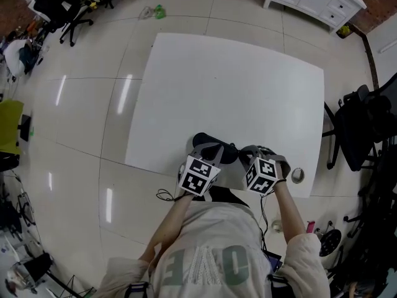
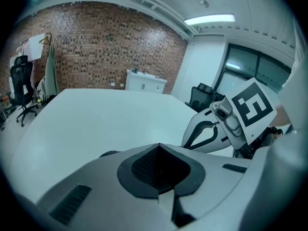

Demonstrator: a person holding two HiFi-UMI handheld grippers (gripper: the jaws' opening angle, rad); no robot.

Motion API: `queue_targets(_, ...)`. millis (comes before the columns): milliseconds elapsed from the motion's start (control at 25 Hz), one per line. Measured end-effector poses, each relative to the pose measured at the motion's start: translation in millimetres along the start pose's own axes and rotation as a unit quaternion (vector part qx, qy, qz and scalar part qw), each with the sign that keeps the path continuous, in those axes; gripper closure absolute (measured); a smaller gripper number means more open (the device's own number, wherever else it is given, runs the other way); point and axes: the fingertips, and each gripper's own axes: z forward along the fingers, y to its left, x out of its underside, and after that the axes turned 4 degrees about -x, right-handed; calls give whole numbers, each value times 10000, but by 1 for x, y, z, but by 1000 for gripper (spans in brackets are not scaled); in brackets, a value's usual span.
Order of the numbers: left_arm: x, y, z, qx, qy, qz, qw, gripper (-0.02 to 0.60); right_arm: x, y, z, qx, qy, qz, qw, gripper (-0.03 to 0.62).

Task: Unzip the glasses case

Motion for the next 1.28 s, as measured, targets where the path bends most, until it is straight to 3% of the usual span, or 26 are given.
queue_targets(280,-3,-1,-3,69,34,104,9999,577,2,0,-7,338,831,-1515,9844,594)
queue_targets(440,-5,0,0,99,45,131,9999,578,-6,-19,-2,289,600,-1328,9889,594)
queue_targets(640,-4,-2,2,154,37,164,9997,577,-11,-29,6,141,623,-1524,9863,594)
queue_targets(840,-7,3,-4,254,-116,55,9996,577,-14,-32,5,463,182,-660,9966,595)
queue_targets(1040,-18,0,6,431,-293,54,9986,577,-5,-56,1,1060,254,-447,9930,594)
queue_targets(1160,-27,-2,9,538,-424,-158,9975,577,3,-74,-13,1919,-92,297,9809,594)
queue_targets(1280,-36,0,0,553,-657,-261,9960,577,18,-74,-34,2296,-466,1470,9610,594)
